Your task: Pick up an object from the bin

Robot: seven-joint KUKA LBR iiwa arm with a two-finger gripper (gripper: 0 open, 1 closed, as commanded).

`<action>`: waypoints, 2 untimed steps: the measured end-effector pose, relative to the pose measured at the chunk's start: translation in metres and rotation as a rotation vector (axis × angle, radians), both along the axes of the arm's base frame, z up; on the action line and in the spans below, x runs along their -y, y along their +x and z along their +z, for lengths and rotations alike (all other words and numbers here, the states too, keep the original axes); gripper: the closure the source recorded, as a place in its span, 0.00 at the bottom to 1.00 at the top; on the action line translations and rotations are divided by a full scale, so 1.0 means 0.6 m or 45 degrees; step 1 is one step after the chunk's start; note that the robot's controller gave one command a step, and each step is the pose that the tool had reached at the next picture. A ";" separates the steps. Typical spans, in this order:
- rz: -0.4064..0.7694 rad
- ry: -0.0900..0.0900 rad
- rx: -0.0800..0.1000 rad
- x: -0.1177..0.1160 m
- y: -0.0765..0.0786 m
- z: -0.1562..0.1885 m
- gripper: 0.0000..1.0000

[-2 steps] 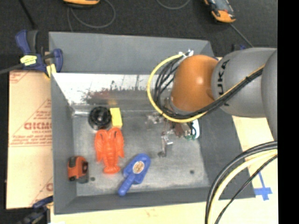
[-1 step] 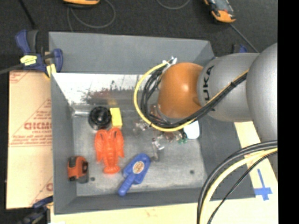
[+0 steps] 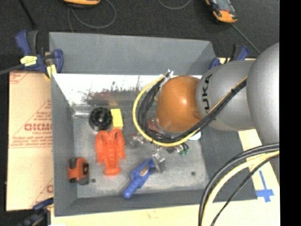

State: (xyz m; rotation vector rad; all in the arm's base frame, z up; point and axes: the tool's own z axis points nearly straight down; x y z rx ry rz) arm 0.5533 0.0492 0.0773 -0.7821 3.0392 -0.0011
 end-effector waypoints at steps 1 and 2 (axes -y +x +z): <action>0.148 0.000 -0.002 -0.014 -0.032 -0.012 1.00; 0.148 0.000 -0.002 -0.014 -0.032 -0.012 1.00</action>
Offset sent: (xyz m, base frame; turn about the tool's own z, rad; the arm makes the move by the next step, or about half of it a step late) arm 0.0000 0.0000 0.0000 0.0000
